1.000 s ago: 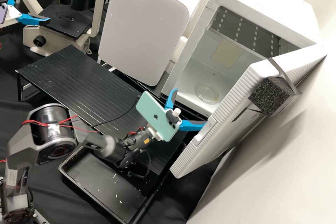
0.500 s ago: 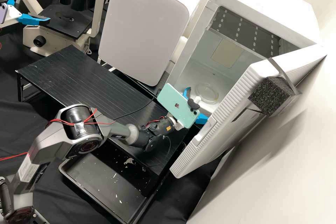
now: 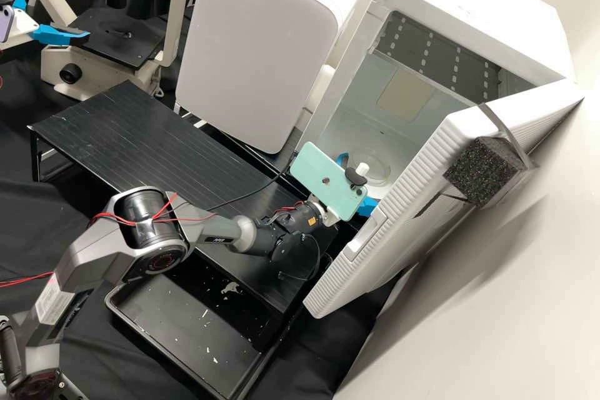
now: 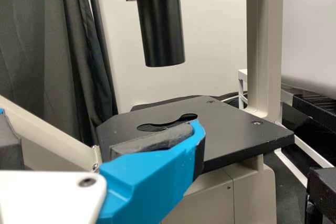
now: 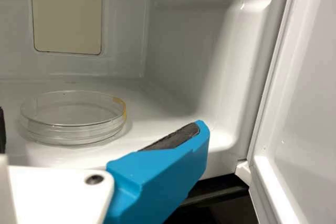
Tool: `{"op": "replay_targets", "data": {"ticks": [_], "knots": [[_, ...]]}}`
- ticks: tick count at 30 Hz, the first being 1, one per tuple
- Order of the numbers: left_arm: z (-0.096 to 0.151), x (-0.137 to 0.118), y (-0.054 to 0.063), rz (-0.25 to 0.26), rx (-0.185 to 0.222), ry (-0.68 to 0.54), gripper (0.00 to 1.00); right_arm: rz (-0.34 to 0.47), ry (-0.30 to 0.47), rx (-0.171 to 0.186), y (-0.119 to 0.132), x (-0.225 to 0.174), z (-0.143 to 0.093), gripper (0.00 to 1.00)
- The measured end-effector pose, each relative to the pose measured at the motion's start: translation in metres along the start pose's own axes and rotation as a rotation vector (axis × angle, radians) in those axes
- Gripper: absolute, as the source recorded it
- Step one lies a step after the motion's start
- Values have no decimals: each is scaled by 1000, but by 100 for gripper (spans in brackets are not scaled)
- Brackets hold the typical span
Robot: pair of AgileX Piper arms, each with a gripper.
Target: Take the petri dish out of the incubator
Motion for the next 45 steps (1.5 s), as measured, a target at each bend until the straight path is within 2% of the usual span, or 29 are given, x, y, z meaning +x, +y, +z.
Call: {"op": "replay_targets", "data": {"ticks": [3, 11, 20, 25, 30, 33, 36, 42, 45], "knots": [[0, 0, 0, 0, 0, 0, 100, -18, -6, 6, -2, 0, 1, 100], [0, 0, 0, 0, 0, 0, 100, -37, -5, -20, 6, 9, -6, 100], [0, 0, 0, 0, 0, 0, 100, -68, -6, -4, 4, 15, -5, 100], [0, 0, 0, 0, 0, 0, 100, -79, 1, -29, 6, 21, -11, 100], [0, 0, 0, 0, 0, 0, 100, -98, -1, -34, 5, 28, -15, 100], [0, 0, 0, 0, 0, 0, 100, -104, -8, -28, 4, 32, -14, 100], [0, 0, 0, 0, 0, 0, 100, -105, -12, -2, 2, 34, -12, 100], [0, 0, 0, 0, 0, 0, 100, -118, -10, 21, -1, 38, -10, 100], [0, 0, 0, 0, 0, 0, 100, -124, -7, 13, -1, 38, -10, 100]]}}
